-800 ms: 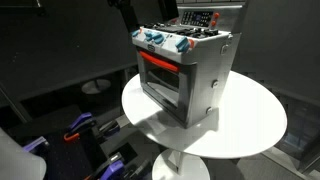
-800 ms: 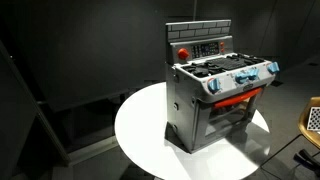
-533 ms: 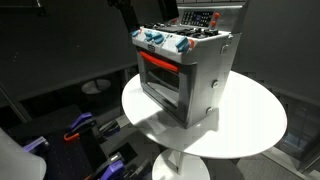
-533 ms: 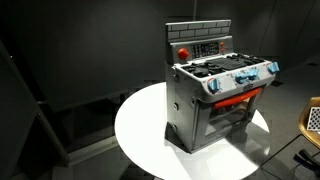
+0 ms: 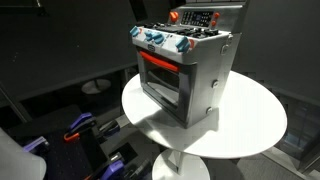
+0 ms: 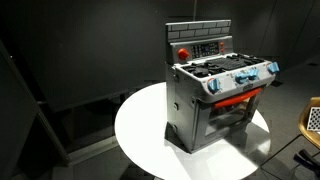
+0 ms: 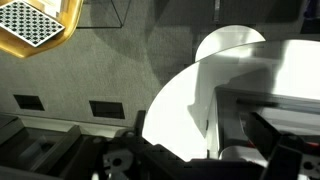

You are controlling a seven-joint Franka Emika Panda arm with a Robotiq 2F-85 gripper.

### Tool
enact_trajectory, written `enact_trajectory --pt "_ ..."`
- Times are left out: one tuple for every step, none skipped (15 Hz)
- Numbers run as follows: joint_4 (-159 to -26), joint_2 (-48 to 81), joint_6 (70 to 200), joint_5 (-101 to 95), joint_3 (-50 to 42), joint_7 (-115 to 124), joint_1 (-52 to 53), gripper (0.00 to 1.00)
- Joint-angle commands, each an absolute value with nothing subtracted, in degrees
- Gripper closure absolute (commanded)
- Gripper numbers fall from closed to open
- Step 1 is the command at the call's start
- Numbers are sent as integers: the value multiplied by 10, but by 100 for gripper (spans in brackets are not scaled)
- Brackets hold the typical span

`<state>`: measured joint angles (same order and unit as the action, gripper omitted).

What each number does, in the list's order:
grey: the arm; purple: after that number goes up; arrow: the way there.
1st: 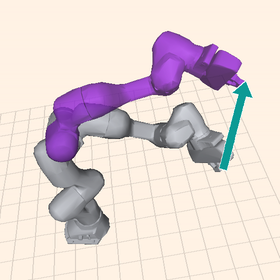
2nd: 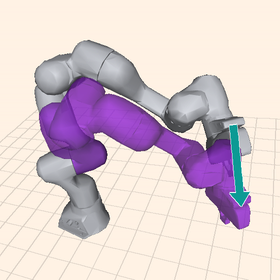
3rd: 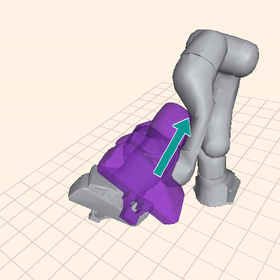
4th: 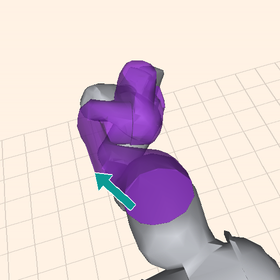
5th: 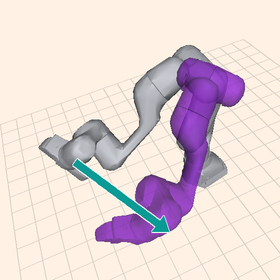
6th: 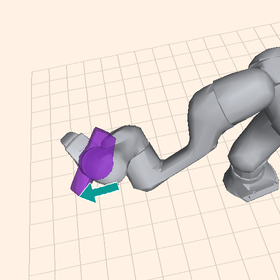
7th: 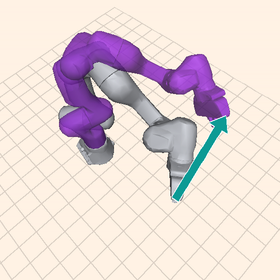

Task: Press the top button on the right side of the stove.

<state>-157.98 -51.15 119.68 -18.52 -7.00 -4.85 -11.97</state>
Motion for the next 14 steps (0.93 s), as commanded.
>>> enact_trajectory --pt "-1532 -459 1216 -160 -64 -16 -108 0" --pt "-1523 -448 1225 -154 -62 -9 -106 0" --pt "-1513 -436 1234 -148 -61 -4 -105 0" --pt "-1502 -422 1244 -142 -59 4 -103 0" --pt "-1491 -410 1252 -136 -57 10 -102 0" --pt "-1479 -396 1262 -130 -54 15 -101 0" --pt "-1469 -382 1272 -126 -51 22 -100 0" --pt "-1460 -370 1281 -123 -49 28 -100 0" --pt "-1450 -355 1293 -121 -45 35 -101 0" --pt "-1442 -342 1304 -120 -42 42 -101 0" --pt "-1433 -327 1318 -121 -37 54 -104 0" --pt "-1424 -314 1325 -120 -34 61 -104 0" --pt "-1414 -298 1336 -120 -31 71 -105 0" --pt "-1405 -283 1345 -119 -28 80 -105 0"
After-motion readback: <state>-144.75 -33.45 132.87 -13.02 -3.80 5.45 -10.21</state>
